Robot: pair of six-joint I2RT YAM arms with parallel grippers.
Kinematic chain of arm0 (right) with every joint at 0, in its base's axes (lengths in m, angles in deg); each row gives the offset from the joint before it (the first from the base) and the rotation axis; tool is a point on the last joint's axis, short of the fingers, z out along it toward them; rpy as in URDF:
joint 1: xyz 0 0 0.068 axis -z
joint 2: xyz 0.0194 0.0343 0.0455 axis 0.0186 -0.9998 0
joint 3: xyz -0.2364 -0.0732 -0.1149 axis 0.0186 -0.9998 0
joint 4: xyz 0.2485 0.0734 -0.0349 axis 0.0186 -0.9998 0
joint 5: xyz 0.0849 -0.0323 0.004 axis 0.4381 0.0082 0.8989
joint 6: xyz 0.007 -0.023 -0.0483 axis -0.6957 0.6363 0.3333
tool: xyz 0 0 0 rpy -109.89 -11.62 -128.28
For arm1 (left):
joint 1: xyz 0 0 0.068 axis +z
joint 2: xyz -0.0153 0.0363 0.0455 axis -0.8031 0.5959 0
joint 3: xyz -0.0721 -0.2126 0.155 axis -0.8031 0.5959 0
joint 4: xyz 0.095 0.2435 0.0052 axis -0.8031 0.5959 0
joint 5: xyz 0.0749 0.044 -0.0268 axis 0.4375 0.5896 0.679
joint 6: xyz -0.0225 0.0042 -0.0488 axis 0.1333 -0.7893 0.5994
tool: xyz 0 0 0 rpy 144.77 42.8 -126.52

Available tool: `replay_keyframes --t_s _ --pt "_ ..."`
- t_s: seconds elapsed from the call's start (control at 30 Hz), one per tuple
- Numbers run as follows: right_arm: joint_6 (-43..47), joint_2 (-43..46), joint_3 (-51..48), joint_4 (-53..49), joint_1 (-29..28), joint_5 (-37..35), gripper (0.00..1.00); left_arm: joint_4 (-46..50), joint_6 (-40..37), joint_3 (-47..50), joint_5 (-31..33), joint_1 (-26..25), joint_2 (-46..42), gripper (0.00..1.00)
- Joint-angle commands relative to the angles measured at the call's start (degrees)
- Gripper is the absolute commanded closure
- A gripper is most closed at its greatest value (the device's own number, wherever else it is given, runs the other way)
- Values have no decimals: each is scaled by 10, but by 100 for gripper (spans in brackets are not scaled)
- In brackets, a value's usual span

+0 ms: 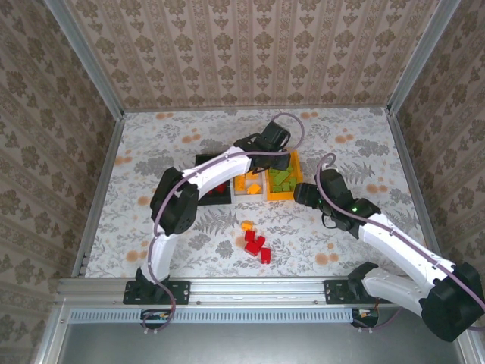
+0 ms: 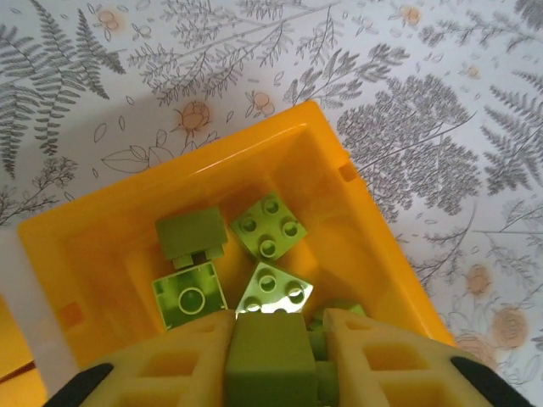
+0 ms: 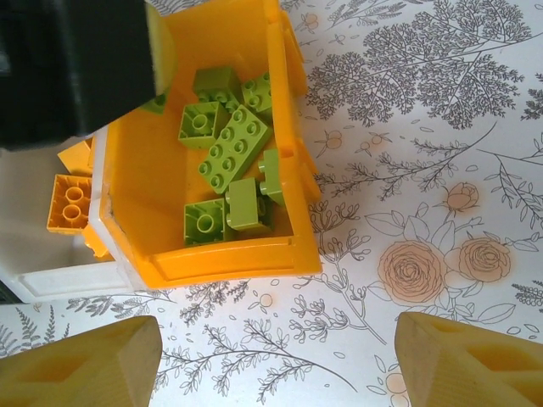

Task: Sort the legos into containers by color

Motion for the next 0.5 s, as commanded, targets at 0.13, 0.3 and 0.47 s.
replay_keyframes --t_s 0.13,0.3,0.47 --pt "21 6 -10 1 3 50 25 -13 8 4 -29 4 -59 31" --pt "53 -18 -9 32 -23 113 25 -81 30 136 -29 3 -186 10" --pt "107 -97 37 22 -125 111 25 -126 54 325 12 -13 -348 0"
